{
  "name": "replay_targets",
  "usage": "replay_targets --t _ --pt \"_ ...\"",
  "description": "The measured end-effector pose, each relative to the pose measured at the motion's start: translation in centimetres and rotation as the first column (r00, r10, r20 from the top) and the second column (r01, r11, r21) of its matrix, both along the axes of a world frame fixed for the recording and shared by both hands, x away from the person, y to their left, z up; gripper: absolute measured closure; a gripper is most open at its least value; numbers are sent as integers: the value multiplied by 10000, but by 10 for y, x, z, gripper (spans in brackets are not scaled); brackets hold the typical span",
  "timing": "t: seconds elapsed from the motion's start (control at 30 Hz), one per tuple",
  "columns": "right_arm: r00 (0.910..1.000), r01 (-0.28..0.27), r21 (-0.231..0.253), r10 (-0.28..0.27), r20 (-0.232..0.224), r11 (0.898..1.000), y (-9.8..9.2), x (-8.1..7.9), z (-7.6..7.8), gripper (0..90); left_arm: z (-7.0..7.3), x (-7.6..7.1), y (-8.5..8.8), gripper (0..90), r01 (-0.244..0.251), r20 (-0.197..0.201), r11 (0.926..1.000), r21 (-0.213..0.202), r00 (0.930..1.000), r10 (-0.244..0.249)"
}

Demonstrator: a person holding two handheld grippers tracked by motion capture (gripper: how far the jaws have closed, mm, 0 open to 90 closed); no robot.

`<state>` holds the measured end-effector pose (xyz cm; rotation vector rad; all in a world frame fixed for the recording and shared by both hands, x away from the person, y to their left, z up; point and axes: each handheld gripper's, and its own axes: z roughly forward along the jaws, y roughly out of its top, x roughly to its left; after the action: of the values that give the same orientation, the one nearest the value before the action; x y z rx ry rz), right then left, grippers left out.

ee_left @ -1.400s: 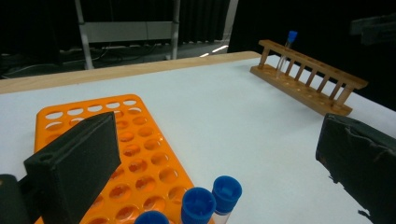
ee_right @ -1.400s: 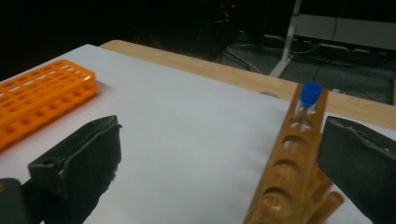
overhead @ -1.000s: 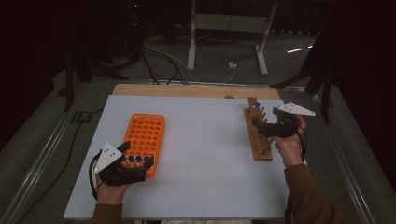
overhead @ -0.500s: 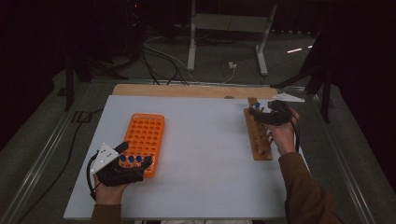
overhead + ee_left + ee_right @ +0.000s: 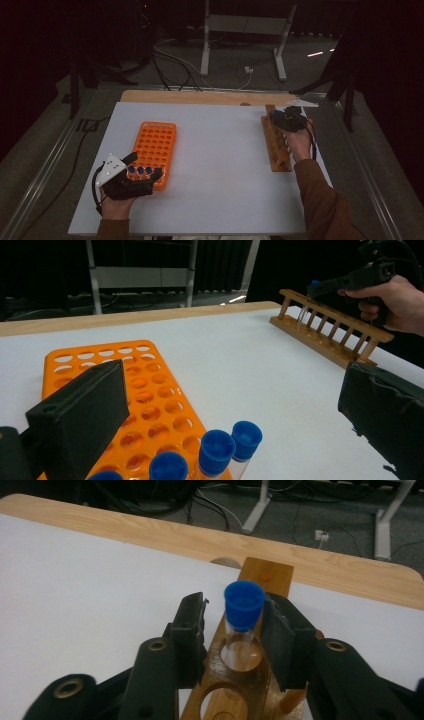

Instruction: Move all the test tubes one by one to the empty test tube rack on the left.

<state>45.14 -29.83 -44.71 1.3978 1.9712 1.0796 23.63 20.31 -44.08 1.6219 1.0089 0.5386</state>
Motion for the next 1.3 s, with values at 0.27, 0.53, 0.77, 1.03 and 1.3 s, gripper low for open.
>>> replay_targets --t 0.27,0.53,0.77,1.03,1.3 --pt "9999 101 -398 -106 -127 9992 2 5 -2 711 0 0 -1 7 19 0 10000 -12 10000 -19" --pt "9997 202 -636 -210 -123 9978 5 5 -6 767 -1 0 -1 8 47 -41 10000 -17 10000 -47" --pt "9997 221 -747 -229 -97 9970 6 5 -6 770 -2 0 -1 8 42 -85 10000 -9 10000 -42" --pt "9996 283 -582 -281 40 9979 1 2 -1 771 -3 1 0 8 13 -113 10000 -90 9999 -14" --pt "9993 226 -399 -213 318 9990 -3 -4 12 771 -3 1 -1 8 27 -176 10000 -76 9998 -29"
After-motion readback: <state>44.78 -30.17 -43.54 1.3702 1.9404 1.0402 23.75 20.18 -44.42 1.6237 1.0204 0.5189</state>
